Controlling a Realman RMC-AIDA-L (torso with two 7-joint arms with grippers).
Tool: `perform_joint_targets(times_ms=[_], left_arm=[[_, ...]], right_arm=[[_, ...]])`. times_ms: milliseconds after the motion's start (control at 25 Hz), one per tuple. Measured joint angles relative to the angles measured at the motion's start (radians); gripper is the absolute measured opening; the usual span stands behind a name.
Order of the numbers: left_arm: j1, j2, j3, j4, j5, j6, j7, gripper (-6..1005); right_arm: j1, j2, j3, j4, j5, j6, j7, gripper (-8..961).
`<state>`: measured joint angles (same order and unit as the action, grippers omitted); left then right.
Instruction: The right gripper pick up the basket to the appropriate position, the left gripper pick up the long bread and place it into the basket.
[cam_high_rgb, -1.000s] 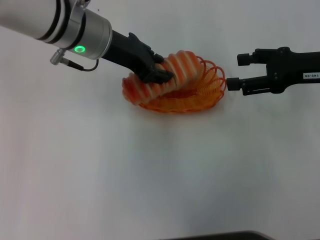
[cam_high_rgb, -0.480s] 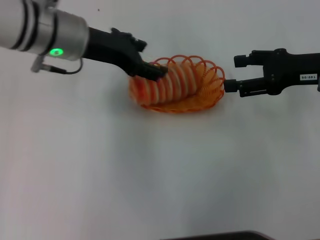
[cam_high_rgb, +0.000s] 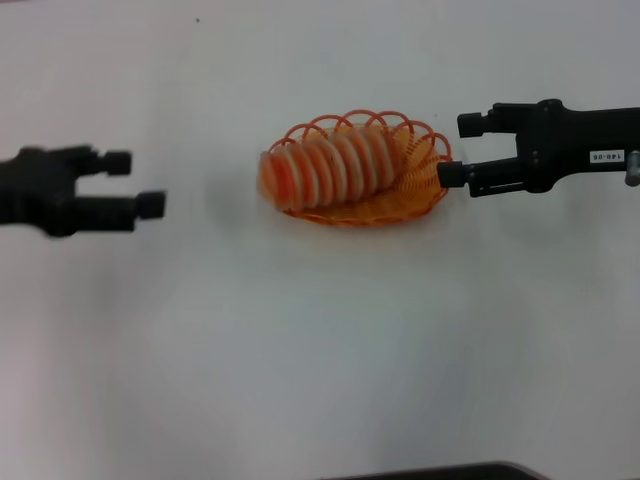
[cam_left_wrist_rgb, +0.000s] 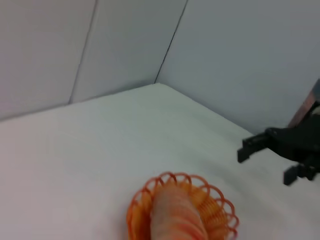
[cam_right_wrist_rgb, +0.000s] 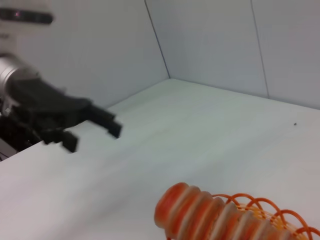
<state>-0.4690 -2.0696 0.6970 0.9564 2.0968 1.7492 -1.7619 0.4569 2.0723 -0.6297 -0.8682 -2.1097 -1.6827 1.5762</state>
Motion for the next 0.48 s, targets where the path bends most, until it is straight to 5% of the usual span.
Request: perform_joint_targets(times_ms=[200,480], left_arm=[[0.042,0.074,-0.022,-0.137,0.000,0.044,0.046,907],[0.043,0.077,-0.021,-0.157,0.017,0.020,0.051,908]], right_arm=[[0.002,0.001,-0.002,0.003,-0.002,0.000,0.000,915],[0.005,0.002,-0.014,0.007,-0.004,0.000,0.001,915]])
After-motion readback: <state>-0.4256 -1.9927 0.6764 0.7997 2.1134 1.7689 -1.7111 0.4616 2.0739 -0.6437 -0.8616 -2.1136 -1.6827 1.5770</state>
